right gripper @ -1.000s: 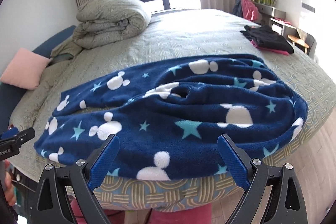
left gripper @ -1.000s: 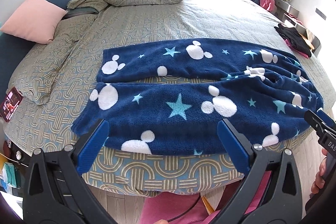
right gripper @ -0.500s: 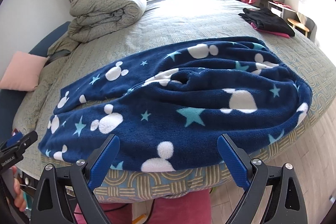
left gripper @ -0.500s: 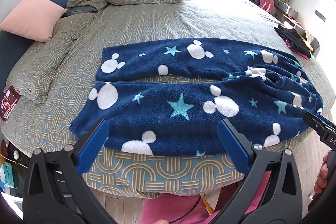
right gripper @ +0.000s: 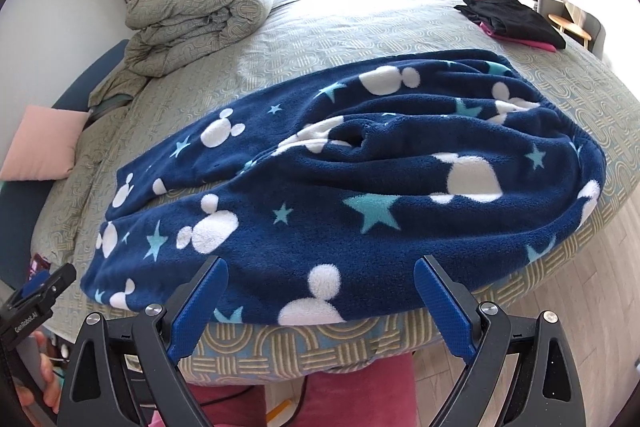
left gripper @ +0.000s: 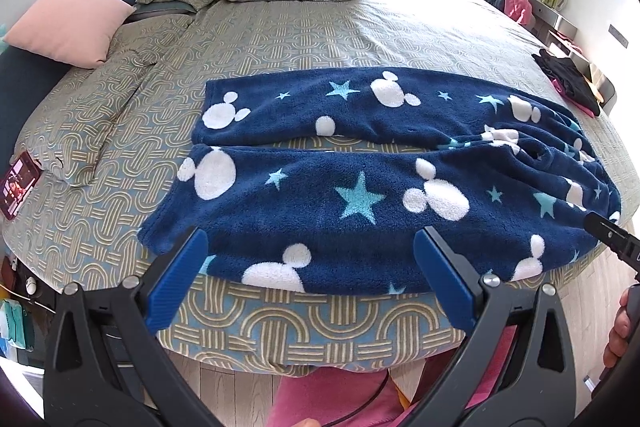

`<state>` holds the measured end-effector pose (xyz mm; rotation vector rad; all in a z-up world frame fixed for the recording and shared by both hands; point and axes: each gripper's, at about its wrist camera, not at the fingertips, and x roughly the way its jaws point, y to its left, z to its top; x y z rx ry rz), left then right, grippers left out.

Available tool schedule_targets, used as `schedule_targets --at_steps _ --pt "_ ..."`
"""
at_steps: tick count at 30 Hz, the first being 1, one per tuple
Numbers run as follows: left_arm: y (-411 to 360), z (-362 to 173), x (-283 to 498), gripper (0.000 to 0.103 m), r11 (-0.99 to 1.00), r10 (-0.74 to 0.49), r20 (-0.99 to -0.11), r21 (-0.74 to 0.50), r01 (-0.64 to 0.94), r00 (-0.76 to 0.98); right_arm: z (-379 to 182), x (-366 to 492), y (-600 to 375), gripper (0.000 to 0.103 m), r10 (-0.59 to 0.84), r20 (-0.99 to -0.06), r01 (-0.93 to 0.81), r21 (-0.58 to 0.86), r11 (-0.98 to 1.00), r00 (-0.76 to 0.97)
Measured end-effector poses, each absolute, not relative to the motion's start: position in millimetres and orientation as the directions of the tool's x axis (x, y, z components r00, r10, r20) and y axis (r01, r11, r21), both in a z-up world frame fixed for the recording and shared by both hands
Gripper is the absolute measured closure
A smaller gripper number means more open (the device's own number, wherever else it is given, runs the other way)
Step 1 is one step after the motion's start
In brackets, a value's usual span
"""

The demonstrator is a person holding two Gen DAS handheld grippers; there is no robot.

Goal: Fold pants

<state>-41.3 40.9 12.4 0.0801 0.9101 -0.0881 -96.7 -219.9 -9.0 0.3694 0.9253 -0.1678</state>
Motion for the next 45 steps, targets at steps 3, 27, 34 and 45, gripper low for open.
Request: schedule_targets --at_steps 3,27,34,45 --pt "40 12 -41 0.0 0.993 -0.043 -0.792 0.034 0.114 0.61 -8 -97 -221 0.007 0.001 -0.802 0.303 0.227 0.925 0.597" --pt "37 8 -43 0.0 0.993 -0.043 -0.8 0.03 0.112 0.599 -8 -101 -228 0.007 -0.023 -0.802 0.328 0.218 0.919 0.597" --pt "37 10 -43 0.0 0.994 -0.041 -0.798 0.03 0.107 0.601 -7 -102 -230 0.007 -0.027 -0.799 0.334 0.22 0.917 0.6" --pt "54 -19 -33 0.0 0.999 -0.008 -0.858 0.01 0.032 0.513 -15 -108 -246 0.007 -0.05 -0.813 0.361 0.201 0.911 0.58"
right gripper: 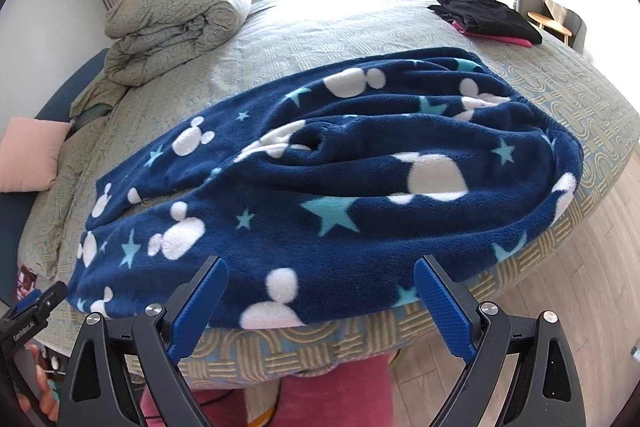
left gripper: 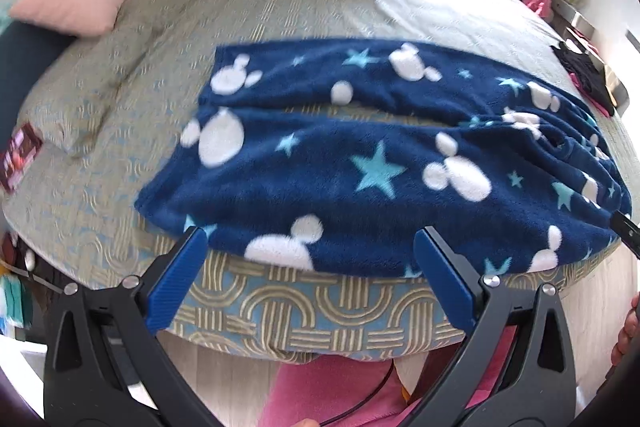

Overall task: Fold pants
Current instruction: 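Lower the left tool onto the pant leg cuff and close its fingers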

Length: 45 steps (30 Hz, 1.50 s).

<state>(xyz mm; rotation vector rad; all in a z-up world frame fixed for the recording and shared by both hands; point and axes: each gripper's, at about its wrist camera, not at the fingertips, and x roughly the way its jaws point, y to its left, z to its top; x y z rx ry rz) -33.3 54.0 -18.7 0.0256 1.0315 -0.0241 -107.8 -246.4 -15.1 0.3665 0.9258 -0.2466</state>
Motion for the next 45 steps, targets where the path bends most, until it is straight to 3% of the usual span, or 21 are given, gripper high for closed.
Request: schedule_targets --at_steps 5,11,15,28,30,33,36,38,44,45 --pt "98 -53 -21 0.0 0.972 -0.134 -0.917 -0.196 -0.133 0.375 -35 -124 -308 0.007 -0.096 -0.844 0.494 0.213 0.843 0.528" --pt "130 -82 -10 0.001 0.867 -0.264 -0.92 -0.358 -0.348 0.288 -72 -155 -385 0.021 0.089 -0.849 0.664 0.469 0.583 0.521" --pt "138 -90 -4 0.001 0.827 -0.277 -0.919 -0.376 -0.417 0.279 -83 -164 -405 0.021 0.109 -0.83 0.7 0.525 0.484 0.547" --pt "148 -110 26 0.001 0.818 -0.265 -0.909 -0.389 -0.424 0.322 -97 -169 -441 0.021 0.057 -0.818 0.736 0.543 0.404 0.573" --pt "145 -108 31 0.005 0.83 -0.256 -0.91 -0.38 -0.408 0.327 -103 -171 -445 0.021 0.066 -0.816 0.743 0.554 0.375 0.575" --pt "140 -108 35 0.02 0.859 -0.201 -0.936 -0.31 -0.407 0.288 -108 -170 -447 0.021 0.096 -0.796 0.733 0.591 0.335 0.598" --pt "141 -105 33 0.042 0.87 -0.176 -0.941 -0.286 -0.402 0.287 -105 -166 -447 0.021 0.07 -0.803 0.739 0.576 0.349 0.592" --pt "146 -102 29 0.062 0.856 -0.208 -0.934 -0.318 -0.407 0.292 -99 -160 -445 0.033 0.062 -0.8 0.727 0.571 0.382 0.596" --pt "158 -106 21 0.061 0.775 -0.308 -0.898 -0.429 -0.464 0.315 -105 -142 -441 0.054 0.106 -0.816 0.725 0.557 0.404 0.568" --pt "160 -107 22 0.058 0.762 -0.318 -0.891 -0.443 -0.472 0.323 -108 -142 -442 0.063 0.108 -0.816 0.73 0.56 0.392 0.567"
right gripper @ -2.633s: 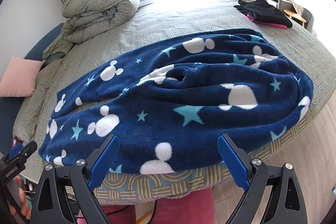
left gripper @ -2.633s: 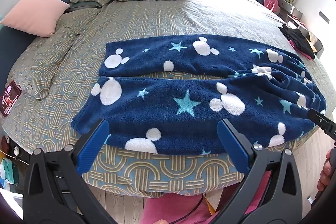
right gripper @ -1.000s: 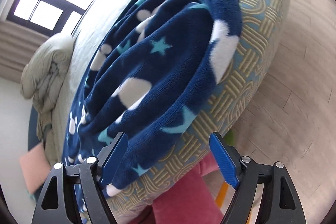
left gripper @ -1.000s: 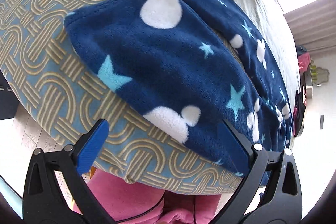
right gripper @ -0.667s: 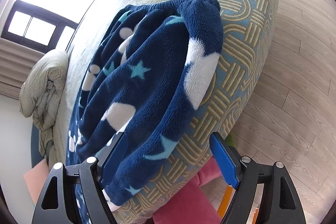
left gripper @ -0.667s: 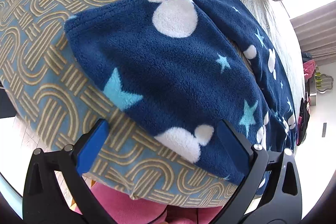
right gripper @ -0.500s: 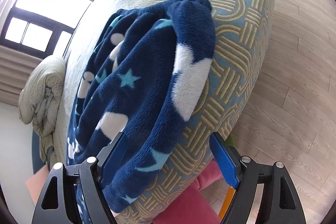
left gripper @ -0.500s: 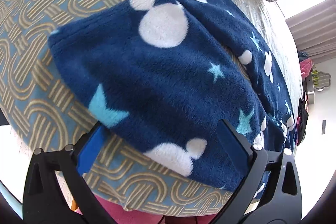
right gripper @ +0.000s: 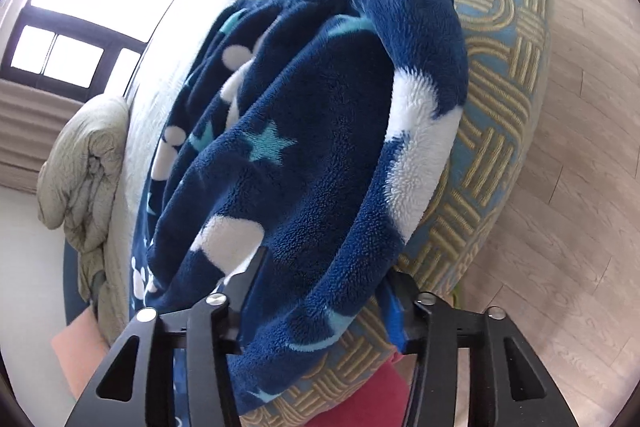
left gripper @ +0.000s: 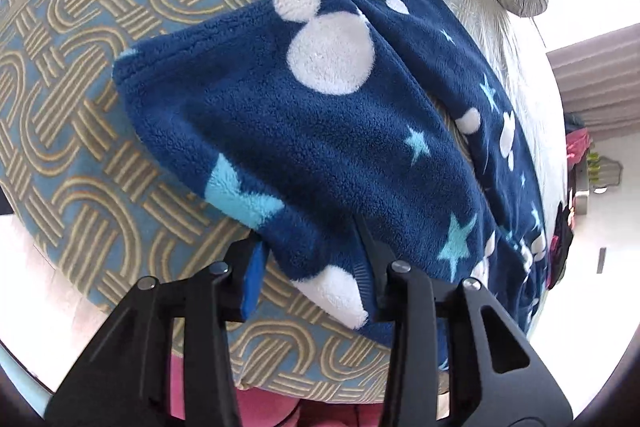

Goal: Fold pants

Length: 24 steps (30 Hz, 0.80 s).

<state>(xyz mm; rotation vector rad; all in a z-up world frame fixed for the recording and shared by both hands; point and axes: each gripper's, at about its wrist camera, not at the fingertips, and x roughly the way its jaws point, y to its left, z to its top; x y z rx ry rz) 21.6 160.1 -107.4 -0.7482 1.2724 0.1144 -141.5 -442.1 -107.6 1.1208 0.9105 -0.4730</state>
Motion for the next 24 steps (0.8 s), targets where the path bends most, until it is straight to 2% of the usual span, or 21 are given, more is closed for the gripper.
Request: schedule_targets --at_steps 1,2,4,9,10,11,12,14,19,24 --pt "163 -108 21 0.046 0.745 -0.335 -0.881 -0.464 -0.479 0.334 -107 -141 -442 0.073 0.103 -0.819 0.732 0.554 0.396 0.564" --pt "164 -108 21 0.037 0.726 -0.352 -0.869 -0.488 -0.484 0.348 -106 -140 -441 0.077 0.101 -0.823 0.729 0.545 0.414 0.558" --pt "167 -107 22 0.027 0.707 -0.358 -0.862 -0.501 -0.499 0.358 -103 -138 -438 0.083 0.093 -0.834 0.721 0.522 0.456 0.544" --pt "160 -107 29 0.025 0.718 -0.331 -0.876 -0.475 -0.508 0.351 -105 -141 -438 0.083 0.089 -0.835 0.722 0.519 0.458 0.544" --pt "157 -106 29 0.029 0.727 -0.334 -0.874 -0.478 -0.493 0.353 -106 -141 -438 0.083 0.09 -0.835 0.722 0.519 0.457 0.543" --pt "154 -104 30 0.045 0.739 -0.345 -0.868 -0.485 -0.468 0.357 -106 -141 -438 0.083 0.091 -0.835 0.723 0.519 0.457 0.542" --pt "149 -104 34 0.054 0.753 -0.344 -0.871 -0.48 -0.451 0.352 -106 -141 -439 0.083 0.091 -0.836 0.723 0.518 0.458 0.541" --pt "147 -104 35 0.092 0.785 -0.319 -0.887 -0.444 -0.432 0.333 -106 -139 -439 0.083 0.088 -0.838 0.723 0.513 0.463 0.538" --pt "163 -97 24 0.093 0.755 -0.315 -0.876 -0.465 -0.462 0.366 -96 -135 -435 0.093 0.049 -0.837 0.711 0.493 0.5 0.545" --pt "166 -73 19 0.093 0.758 -0.308 -0.859 -0.482 -0.44 0.409 -71 -134 -432 0.095 0.008 -0.8 0.676 0.513 0.529 0.6"
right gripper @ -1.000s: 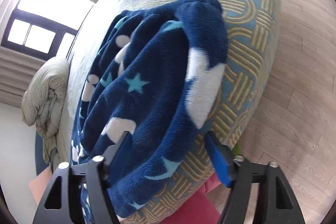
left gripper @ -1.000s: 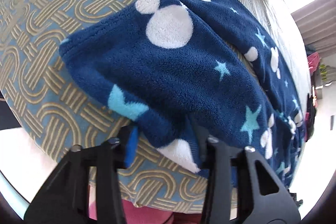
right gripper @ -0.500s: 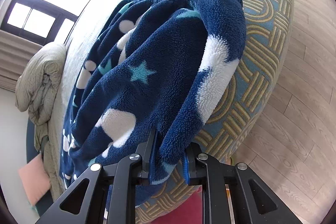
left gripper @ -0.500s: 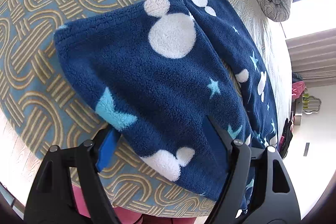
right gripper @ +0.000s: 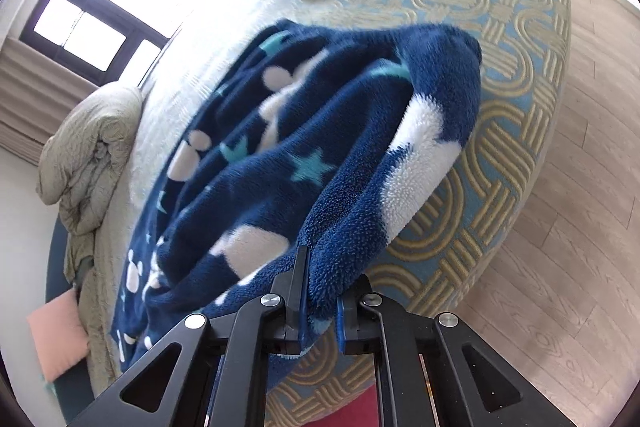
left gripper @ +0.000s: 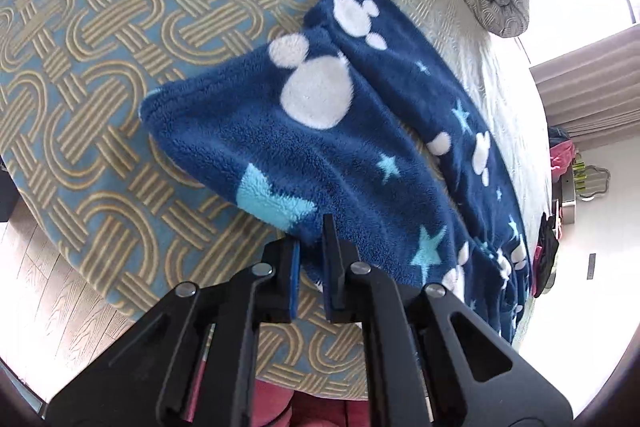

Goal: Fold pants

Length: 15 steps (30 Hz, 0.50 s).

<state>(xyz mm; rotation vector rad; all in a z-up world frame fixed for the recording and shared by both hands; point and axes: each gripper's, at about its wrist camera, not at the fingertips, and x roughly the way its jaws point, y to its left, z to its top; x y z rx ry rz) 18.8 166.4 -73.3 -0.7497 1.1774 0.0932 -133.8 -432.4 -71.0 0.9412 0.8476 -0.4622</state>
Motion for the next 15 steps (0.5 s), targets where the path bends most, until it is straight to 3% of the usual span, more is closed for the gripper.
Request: schedule_targets --at_steps 15 --pt "155 -10 75 0.093 0.77 -0.309 -0.825 -0.509 -0.384 0.473 33 -53 -423 0.095 -0.043 -0.713 0.549 0.499 0.67 0.7"
